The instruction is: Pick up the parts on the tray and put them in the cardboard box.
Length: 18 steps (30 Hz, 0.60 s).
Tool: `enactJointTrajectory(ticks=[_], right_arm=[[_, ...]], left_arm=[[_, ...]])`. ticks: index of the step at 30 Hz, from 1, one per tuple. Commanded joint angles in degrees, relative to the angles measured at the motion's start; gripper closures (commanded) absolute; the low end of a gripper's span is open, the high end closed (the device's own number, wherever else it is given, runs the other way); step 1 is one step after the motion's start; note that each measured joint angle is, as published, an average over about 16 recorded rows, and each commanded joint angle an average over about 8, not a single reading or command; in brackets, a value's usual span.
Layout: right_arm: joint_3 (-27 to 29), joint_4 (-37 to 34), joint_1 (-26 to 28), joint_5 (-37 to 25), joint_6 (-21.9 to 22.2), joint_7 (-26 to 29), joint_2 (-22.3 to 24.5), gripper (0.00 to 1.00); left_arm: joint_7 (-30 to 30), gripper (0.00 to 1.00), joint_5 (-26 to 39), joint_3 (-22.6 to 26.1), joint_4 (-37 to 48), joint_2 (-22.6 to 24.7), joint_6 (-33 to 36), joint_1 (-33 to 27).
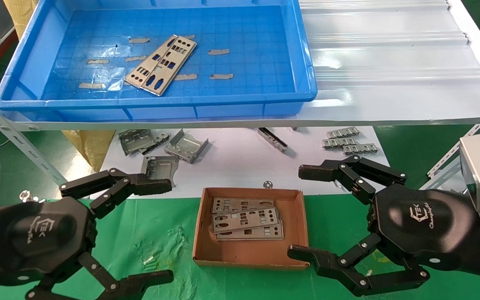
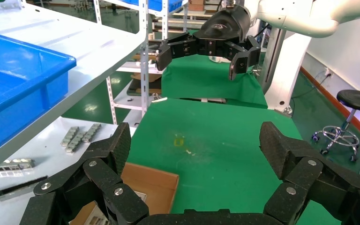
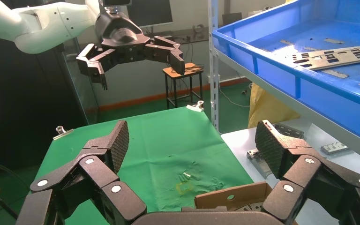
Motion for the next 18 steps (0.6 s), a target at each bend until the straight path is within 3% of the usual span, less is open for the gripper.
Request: enactJointTrajectory(ticks=[1, 18], right_arm=[[0.0, 0.0, 0.0, 0.0, 0.0, 0.0, 0.0, 0.0], [0.0, 0.0, 0.0, 0.0, 0.0, 0.0, 0.0, 0.0]], left_arm=[[0.0, 0.0, 0.0, 0.0, 0.0, 0.0, 0.0, 0.0], [0.0, 0.0, 0.0, 0.0, 0.0, 0.0, 0.0, 0.0]])
